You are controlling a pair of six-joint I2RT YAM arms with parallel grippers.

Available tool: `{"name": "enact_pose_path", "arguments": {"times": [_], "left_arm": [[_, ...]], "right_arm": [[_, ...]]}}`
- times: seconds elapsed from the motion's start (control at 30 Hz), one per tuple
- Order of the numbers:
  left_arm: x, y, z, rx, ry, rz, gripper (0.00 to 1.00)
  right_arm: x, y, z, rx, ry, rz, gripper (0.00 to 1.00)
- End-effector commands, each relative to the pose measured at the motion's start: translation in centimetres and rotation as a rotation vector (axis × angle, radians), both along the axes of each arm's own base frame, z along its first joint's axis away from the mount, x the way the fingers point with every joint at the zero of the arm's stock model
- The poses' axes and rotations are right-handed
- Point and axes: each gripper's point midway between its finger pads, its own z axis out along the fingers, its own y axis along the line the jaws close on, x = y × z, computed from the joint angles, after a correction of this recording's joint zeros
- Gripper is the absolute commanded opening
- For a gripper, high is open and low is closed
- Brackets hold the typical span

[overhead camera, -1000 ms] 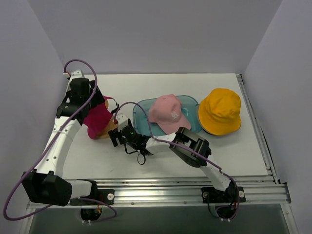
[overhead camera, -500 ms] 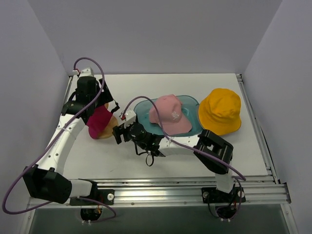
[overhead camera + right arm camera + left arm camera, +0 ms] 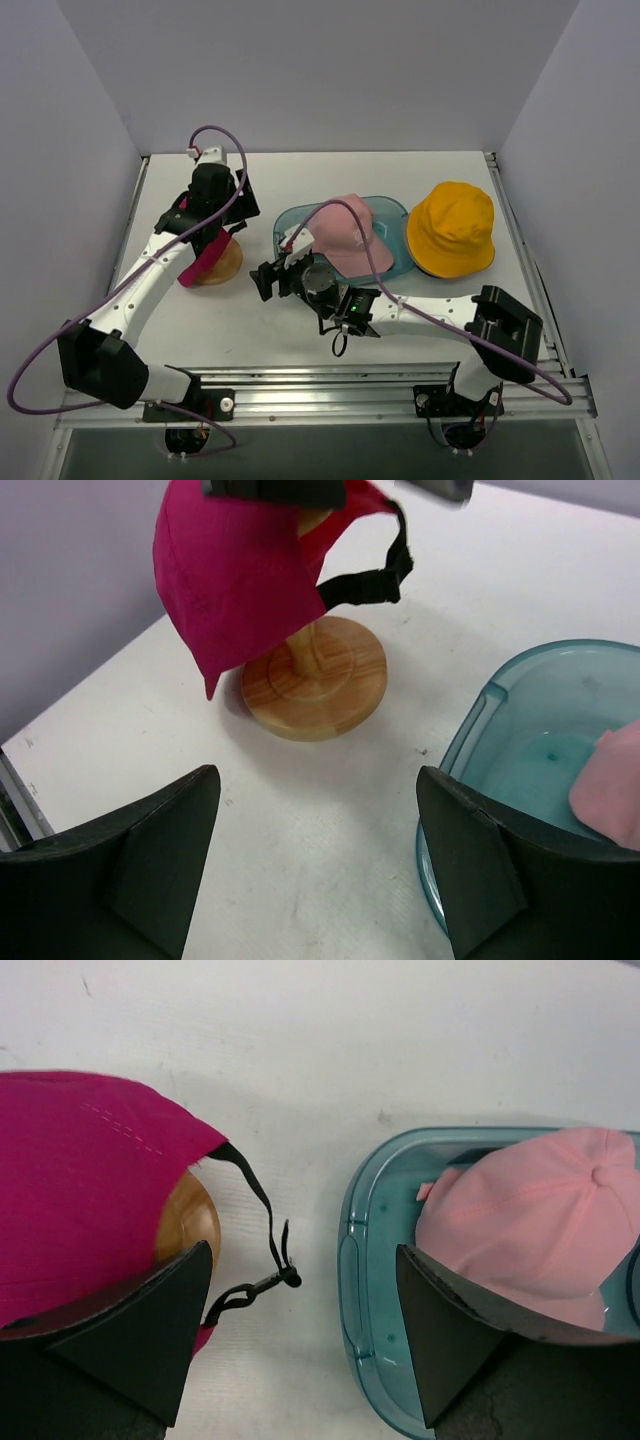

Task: Stack the hats

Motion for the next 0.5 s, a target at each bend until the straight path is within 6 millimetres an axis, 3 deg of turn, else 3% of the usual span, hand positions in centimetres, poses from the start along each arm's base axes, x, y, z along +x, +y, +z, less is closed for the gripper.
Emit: {"name": "enact_pose_path", "arguments": {"times": [0.0,0.27,0.47], "left_arm": [[0.4,-1.0,-1.1,0.005,-0.013,0.008,0.83],[0.7,-2.1,-3.3,-0.007,0.004,0.009,0.83],[1.1,-3.7,-3.8,0.014,0.006,-0.015,0.83]], "right_arm": [[0.1,-2.5,4.9,0.119,-0.052,-0.072,0.75],[0.0,-6.4,6.0,0.142,-0.068,-0.137,0.75],[0.2,-7.6,6.2,0.146,-0.066,-0.163,0.75]]}}
